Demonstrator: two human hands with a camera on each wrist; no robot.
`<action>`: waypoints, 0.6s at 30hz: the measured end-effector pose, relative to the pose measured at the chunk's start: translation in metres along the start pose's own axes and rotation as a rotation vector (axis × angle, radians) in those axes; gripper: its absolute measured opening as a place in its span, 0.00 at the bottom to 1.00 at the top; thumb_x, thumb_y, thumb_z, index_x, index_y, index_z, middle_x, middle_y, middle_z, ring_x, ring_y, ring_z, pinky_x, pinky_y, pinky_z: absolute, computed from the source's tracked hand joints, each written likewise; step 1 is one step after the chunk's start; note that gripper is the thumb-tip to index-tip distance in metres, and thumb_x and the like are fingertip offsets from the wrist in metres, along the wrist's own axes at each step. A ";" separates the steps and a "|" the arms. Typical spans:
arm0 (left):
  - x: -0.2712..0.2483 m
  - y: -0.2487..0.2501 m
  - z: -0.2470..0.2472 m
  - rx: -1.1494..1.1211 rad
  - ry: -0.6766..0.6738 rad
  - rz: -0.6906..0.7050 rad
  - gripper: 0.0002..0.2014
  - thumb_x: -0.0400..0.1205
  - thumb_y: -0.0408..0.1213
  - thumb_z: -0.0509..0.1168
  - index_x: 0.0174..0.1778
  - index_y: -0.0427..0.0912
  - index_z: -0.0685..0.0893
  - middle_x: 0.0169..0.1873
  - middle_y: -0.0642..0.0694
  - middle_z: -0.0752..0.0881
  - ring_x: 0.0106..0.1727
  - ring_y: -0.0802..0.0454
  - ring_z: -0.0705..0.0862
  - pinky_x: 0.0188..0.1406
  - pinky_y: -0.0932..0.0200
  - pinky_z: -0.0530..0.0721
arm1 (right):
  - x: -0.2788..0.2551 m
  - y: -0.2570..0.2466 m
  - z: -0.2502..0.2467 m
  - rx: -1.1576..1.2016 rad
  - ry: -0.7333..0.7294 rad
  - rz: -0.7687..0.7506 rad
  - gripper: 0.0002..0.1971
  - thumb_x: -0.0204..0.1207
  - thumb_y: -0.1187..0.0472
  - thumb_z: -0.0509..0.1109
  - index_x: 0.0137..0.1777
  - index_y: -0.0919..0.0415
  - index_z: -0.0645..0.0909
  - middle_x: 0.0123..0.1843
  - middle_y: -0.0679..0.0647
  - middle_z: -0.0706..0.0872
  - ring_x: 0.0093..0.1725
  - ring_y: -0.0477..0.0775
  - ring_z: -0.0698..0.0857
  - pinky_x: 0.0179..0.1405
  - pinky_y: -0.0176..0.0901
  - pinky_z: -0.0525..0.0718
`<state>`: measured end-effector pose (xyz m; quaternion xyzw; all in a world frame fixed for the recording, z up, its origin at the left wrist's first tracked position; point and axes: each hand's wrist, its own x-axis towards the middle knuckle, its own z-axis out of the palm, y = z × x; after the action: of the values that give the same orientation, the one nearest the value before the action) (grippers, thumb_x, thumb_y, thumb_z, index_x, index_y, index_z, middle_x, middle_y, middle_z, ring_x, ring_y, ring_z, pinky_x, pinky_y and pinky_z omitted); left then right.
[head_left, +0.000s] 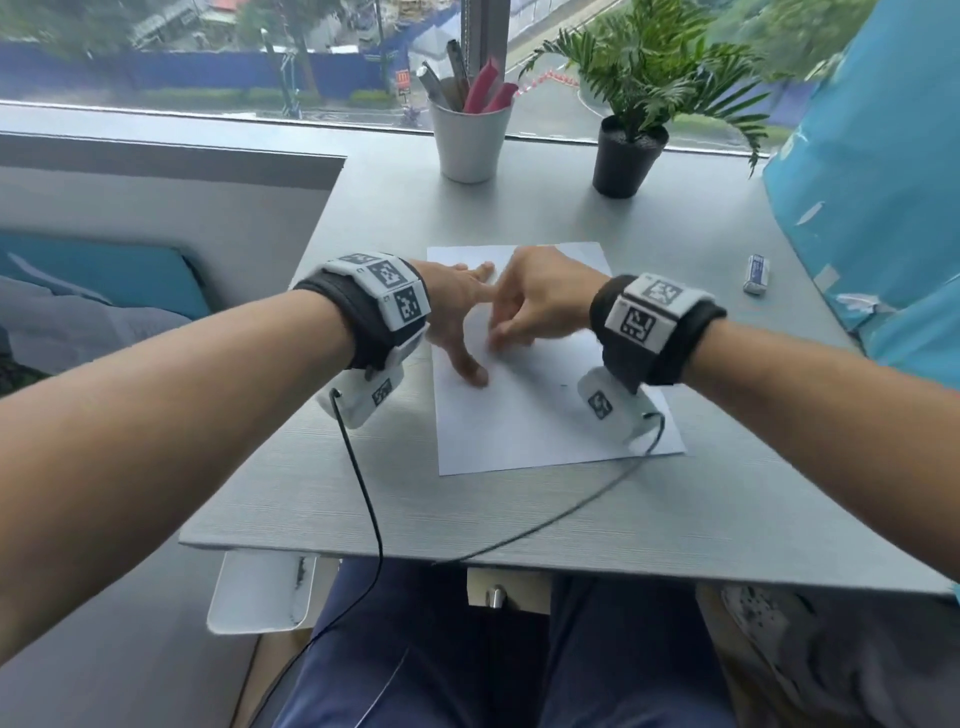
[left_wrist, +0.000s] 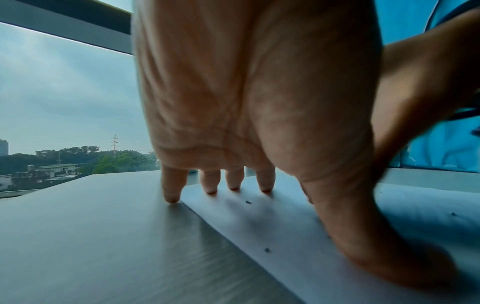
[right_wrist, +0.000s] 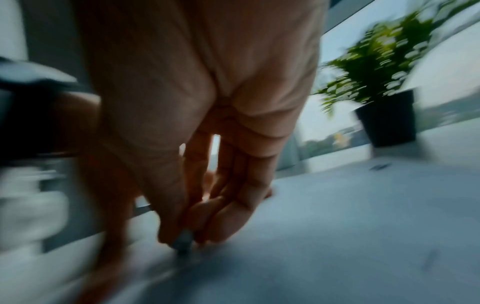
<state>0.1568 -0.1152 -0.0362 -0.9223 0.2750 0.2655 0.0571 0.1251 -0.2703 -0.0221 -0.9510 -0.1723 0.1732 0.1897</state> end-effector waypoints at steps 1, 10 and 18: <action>0.000 0.001 0.000 0.017 -0.013 -0.022 0.60 0.63 0.71 0.76 0.86 0.66 0.49 0.89 0.51 0.42 0.89 0.47 0.46 0.85 0.35 0.54 | 0.007 0.010 -0.009 0.021 0.057 0.055 0.04 0.63 0.59 0.83 0.34 0.54 0.90 0.28 0.50 0.89 0.26 0.42 0.83 0.26 0.32 0.79; -0.003 0.005 -0.003 0.044 -0.021 -0.032 0.58 0.64 0.68 0.78 0.87 0.59 0.55 0.88 0.54 0.46 0.88 0.48 0.49 0.85 0.38 0.55 | -0.003 -0.004 0.007 -0.031 0.030 -0.003 0.02 0.65 0.61 0.80 0.35 0.56 0.90 0.31 0.46 0.86 0.30 0.42 0.83 0.28 0.33 0.80; -0.007 0.011 -0.005 0.049 -0.009 -0.046 0.56 0.62 0.68 0.79 0.85 0.60 0.62 0.86 0.51 0.56 0.85 0.44 0.59 0.82 0.42 0.63 | -0.005 -0.013 0.012 -0.074 0.124 -0.005 0.02 0.66 0.62 0.80 0.36 0.59 0.89 0.35 0.48 0.85 0.41 0.49 0.86 0.36 0.38 0.82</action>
<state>0.1477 -0.1222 -0.0281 -0.9255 0.2599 0.2614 0.0869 0.1128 -0.2568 -0.0256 -0.9658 -0.1690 0.1069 0.1652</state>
